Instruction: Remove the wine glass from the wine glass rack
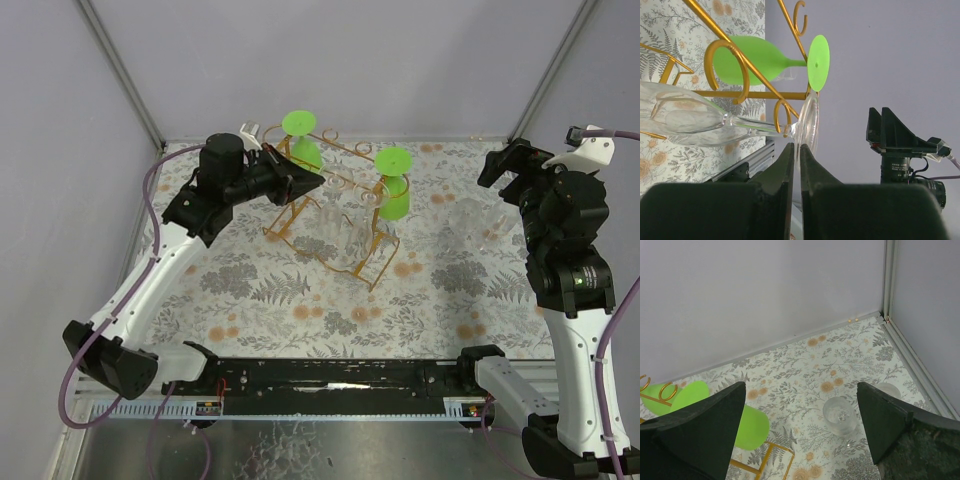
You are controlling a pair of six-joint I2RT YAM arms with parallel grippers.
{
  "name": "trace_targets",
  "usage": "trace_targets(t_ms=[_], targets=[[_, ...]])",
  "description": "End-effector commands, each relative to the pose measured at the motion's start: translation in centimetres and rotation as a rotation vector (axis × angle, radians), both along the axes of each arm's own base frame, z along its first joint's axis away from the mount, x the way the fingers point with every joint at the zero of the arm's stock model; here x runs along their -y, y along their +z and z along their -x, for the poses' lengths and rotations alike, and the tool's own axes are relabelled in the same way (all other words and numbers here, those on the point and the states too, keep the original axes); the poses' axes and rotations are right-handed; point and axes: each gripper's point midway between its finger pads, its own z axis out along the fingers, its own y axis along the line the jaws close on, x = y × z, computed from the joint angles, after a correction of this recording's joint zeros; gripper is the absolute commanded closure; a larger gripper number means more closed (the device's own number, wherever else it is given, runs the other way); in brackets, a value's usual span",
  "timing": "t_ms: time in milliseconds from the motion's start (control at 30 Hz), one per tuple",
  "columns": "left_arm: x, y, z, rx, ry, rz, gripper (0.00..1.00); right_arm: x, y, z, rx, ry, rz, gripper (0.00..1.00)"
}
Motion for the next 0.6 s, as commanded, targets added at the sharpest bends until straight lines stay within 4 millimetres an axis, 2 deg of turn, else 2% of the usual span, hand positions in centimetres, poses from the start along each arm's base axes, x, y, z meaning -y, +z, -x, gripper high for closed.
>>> trace_targets(t_ms=[0,333,567], targets=[[-0.7,2.6,0.9,0.068,0.006,0.029,1.00,0.1,1.4,0.2,0.050,-0.002,0.003,0.01],[-1.0,2.6,2.0,0.062,-0.011,0.030,1.00,-0.2,1.3,0.1,0.046,0.008,-0.005,0.01],[-1.4,3.0,3.6,0.060,-0.033,0.028,1.00,-0.1,1.2,0.4,0.042,0.006,-0.003,0.01]])
